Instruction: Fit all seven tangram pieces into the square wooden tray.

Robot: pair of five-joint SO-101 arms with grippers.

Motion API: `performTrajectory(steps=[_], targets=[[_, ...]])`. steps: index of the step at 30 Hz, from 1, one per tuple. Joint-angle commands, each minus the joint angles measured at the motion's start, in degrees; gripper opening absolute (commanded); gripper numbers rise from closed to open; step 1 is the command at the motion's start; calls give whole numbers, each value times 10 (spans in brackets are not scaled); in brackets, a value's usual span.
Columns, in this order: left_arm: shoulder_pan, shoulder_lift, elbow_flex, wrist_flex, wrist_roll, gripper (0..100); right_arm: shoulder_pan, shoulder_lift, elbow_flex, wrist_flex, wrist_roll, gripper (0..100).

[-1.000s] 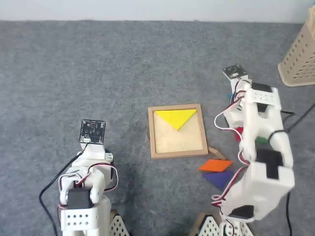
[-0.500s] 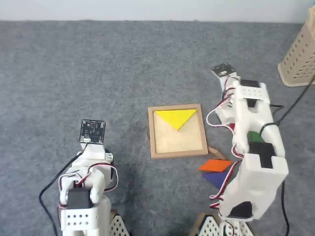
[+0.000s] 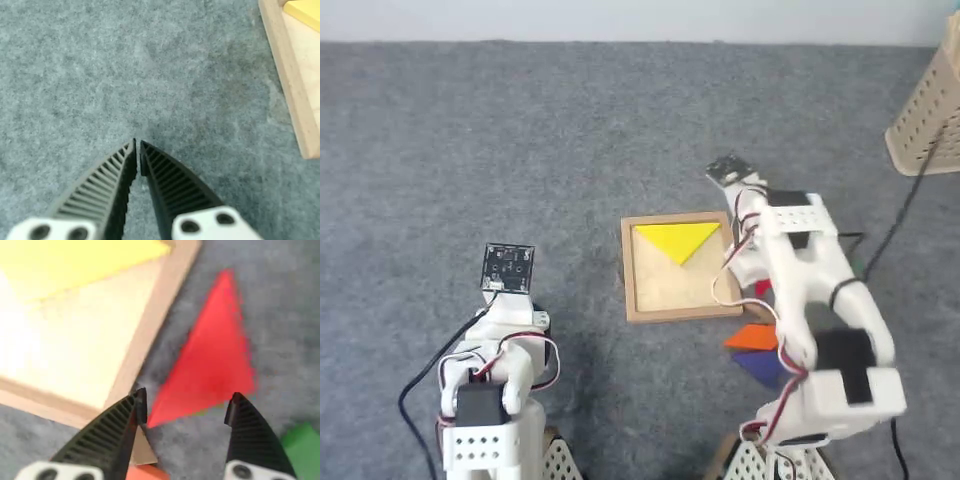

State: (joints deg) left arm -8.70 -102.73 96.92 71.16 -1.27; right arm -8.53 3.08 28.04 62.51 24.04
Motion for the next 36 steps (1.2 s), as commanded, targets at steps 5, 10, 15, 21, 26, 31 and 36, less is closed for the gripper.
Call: performTrajectory(steps=[5, 10, 15, 21, 26, 31, 36], targets=[[-1, -4, -3, 4, 4, 11, 8, -103, -29, -2, -38, 254], [-1, -4, -3, 4, 4, 11, 6, -29, -60, -6, -42, 256], [-1, -4, -3, 4, 4, 11, 9, 50, -85, -7, -74, 256], [-1, -4, -3, 4, 4, 11, 8, 112, -95, -26, -80, 256], [-1, -4, -3, 4, 4, 11, 9, 130, -98, -26, -78, 255], [-1, -4, -3, 4, 4, 11, 9, 130, -96, -26, -80, 253], [-1, -4, -3, 4, 4, 11, 10, 130, -95, -26, -83, 253]])
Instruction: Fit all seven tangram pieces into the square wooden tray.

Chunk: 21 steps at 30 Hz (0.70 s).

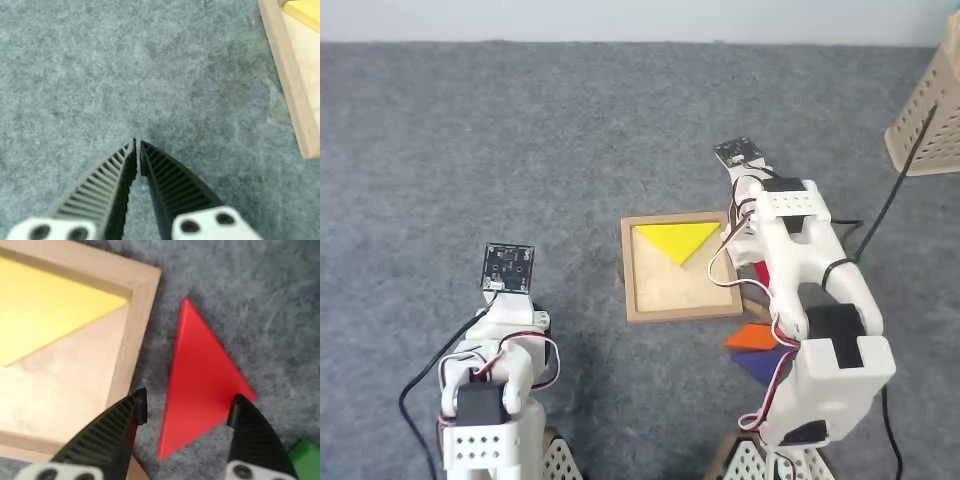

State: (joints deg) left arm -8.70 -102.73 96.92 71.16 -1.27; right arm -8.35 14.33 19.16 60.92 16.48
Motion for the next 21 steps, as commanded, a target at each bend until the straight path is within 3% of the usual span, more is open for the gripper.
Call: performTrajectory(steps=[1, 13, 21], targets=[[-1, -4, -3, 4, 4, 11, 8, 16, -6, -10, -7, 253], [-1, -4, -3, 4, 4, 11, 63, -115, 28, -36, -33, 253], [-1, -4, -3, 4, 4, 11, 59, -85, 32, -75, -35, 256]])
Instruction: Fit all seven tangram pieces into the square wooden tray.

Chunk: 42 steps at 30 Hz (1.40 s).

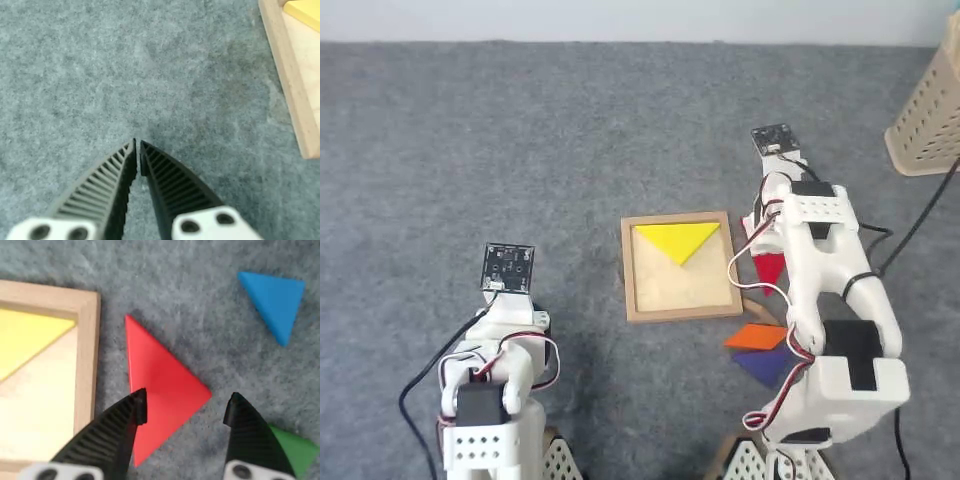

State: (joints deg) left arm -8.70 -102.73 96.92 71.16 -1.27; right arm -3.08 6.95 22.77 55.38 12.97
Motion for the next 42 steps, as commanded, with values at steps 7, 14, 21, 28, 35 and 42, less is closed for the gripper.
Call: performTrajectory(steps=[7, 14, 21, 28, 35, 42], targets=[[-1, -4, -3, 4, 4, 11, -11, 62, -16, -7, 47, 256], [-1, -4, -3, 4, 4, 11, -62, 65, -14, 33, 65, 255], [-1, -4, -3, 4, 4, 11, -60, 63, -7, 33, 65, 255], [-1, -4, -3, 4, 4, 11, -53, -35, 19, 32, 41, 256], [-1, -4, -3, 4, 4, 11, -95, -107, 134, -51, 59, 256], [-1, -4, -3, 4, 4, 11, -85, -70, 125, -51, 62, 256]])
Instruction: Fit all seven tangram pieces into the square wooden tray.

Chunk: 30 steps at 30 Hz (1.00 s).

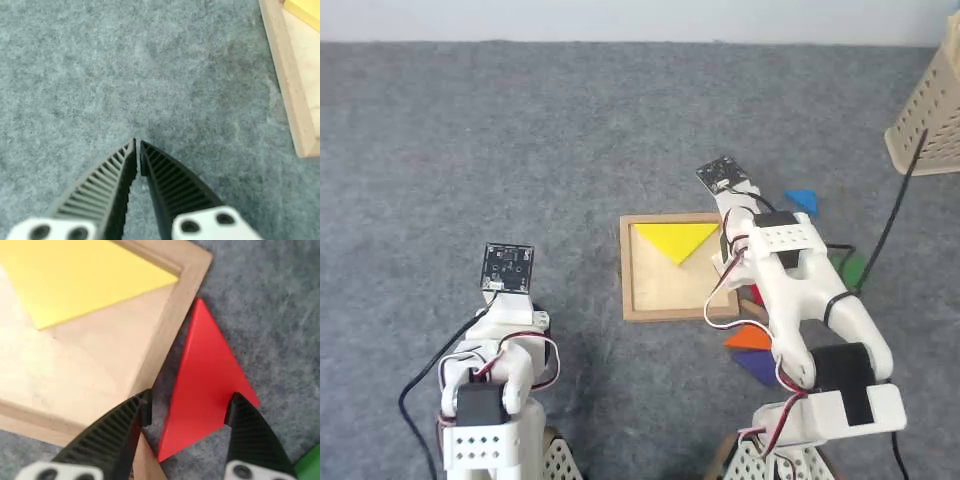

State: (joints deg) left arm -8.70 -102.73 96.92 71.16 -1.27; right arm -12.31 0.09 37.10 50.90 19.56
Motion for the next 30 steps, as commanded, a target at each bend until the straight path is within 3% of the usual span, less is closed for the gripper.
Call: performTrajectory(steps=[1, 10, 17, 30], targets=[[-1, -4, -3, 4, 4, 11, 15, 7, -29, -4, -4, 256], [-1, -4, -3, 4, 4, 11, 61, 26, -76, 1, -25, 257], [-1, -4, -3, 4, 4, 11, 67, 38, -81, 4, -17, 304], [-1, -4, -3, 4, 4, 11, 65, 95, -110, 6, 11, 303]])
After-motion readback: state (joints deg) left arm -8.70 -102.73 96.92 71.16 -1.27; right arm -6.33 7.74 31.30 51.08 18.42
